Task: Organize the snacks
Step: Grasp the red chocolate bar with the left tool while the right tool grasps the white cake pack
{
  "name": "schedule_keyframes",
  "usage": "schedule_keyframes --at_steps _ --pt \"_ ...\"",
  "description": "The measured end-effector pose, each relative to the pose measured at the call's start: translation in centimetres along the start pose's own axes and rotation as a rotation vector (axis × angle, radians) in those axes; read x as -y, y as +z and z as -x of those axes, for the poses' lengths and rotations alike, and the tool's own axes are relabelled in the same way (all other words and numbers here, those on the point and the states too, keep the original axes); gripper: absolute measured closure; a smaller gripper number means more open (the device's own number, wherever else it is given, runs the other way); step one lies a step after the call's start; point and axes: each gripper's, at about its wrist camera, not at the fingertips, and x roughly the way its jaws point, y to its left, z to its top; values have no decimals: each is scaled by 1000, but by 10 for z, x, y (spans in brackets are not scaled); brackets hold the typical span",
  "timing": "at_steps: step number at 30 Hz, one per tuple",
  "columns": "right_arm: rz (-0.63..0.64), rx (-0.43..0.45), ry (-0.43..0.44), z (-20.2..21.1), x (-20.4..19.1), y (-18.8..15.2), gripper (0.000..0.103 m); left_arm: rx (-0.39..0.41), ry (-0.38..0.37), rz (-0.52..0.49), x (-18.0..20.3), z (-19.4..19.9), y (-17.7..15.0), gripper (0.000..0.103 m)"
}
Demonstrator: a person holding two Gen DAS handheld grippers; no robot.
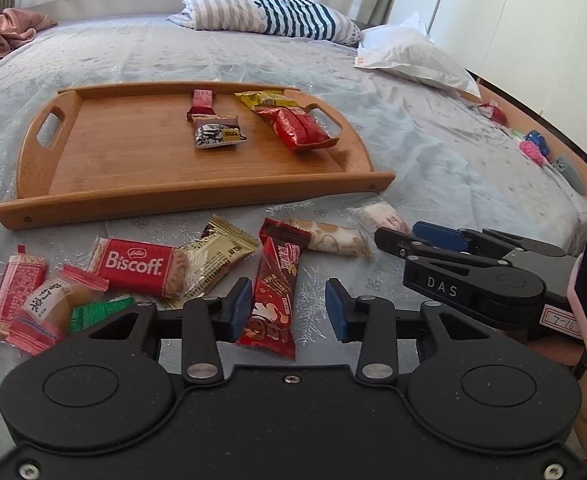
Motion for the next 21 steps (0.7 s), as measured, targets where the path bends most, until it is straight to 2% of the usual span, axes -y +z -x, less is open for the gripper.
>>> schedule_keyframes --at_steps 8,17,21 --pt "-12 8 3 2 -1 2 53 45 75 -52 9 -2 2 66" --pt "-7 18 -2 -3 -3 8 52 7 91 -60 12 -20 -1 66" --pt "10 23 -5 -4 -3 13 45 4 100 -59 11 -23 -1 74"
